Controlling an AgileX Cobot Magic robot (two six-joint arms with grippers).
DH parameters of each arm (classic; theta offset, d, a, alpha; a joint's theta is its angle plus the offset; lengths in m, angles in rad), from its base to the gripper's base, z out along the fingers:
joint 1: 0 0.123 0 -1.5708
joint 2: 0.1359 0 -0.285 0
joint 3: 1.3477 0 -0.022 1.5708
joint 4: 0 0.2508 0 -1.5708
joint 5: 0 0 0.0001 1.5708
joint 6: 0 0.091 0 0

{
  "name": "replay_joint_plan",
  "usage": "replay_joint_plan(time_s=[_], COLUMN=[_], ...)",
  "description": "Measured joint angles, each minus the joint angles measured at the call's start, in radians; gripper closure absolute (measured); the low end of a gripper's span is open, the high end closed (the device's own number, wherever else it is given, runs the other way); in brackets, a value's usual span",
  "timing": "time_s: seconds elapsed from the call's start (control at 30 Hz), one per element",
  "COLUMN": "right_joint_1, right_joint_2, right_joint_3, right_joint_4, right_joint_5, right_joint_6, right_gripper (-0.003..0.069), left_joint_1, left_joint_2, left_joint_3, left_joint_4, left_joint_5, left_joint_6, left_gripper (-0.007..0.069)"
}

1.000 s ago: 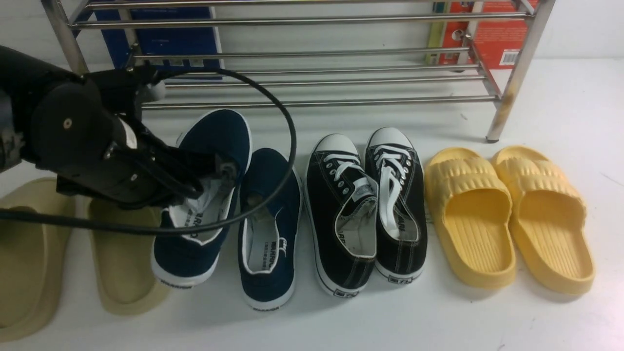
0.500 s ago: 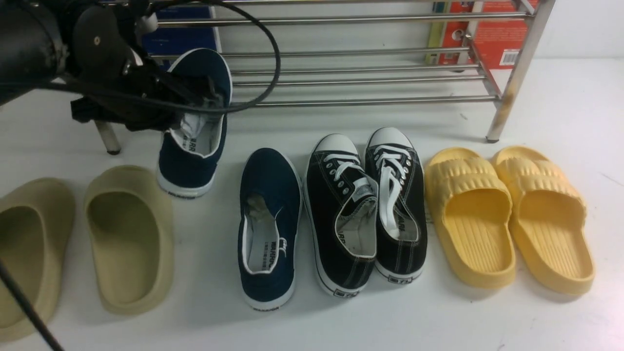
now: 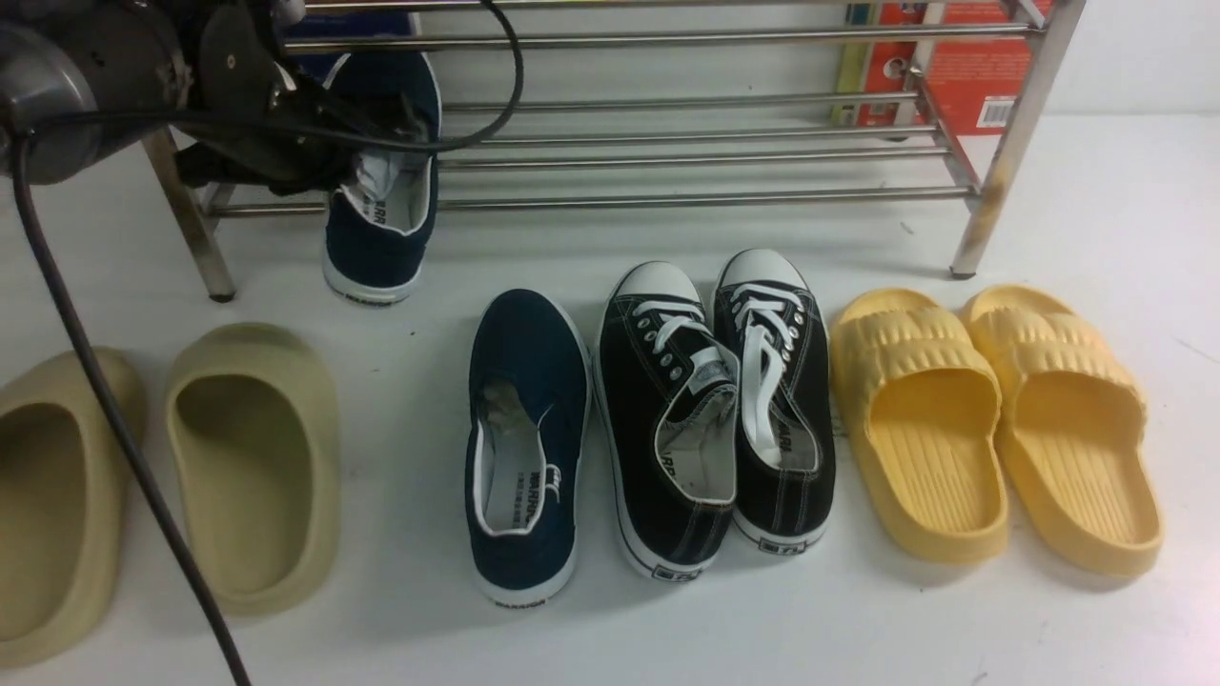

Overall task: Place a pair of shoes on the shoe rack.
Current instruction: Use the left arm to put a shoe into the shoe rack

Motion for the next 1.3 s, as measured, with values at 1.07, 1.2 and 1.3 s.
replay_joint_plan(time_s=[1.07, 1.2, 1.3], right_joint_1=[0.000, 0.000, 0.000], right_joint_2=[0.000, 0.000, 0.000], right_joint_3=[0.000, 0.000, 0.000], right_joint_4=[0.000, 0.000, 0.000], right_joint_5=[0.000, 0.000, 0.000], right_joint_6=[0.000, 0.000, 0.000], right_gripper=[0.0413, 0.0413, 0.0413], left_joint_1=[0.022, 0.022, 0.022], left_joint_2=[0.079, 0.079, 0.071], left_joint_3=[-0.004, -0.007, -0.010], left_joint_4=[0.087, 0.092, 0.095], left_joint_5=[-0.211, -0.215, -0.229], left_joint_6=[-0.052, -0.052, -0.052], left_gripper=[0.0554, 0.0481, 0.0425])
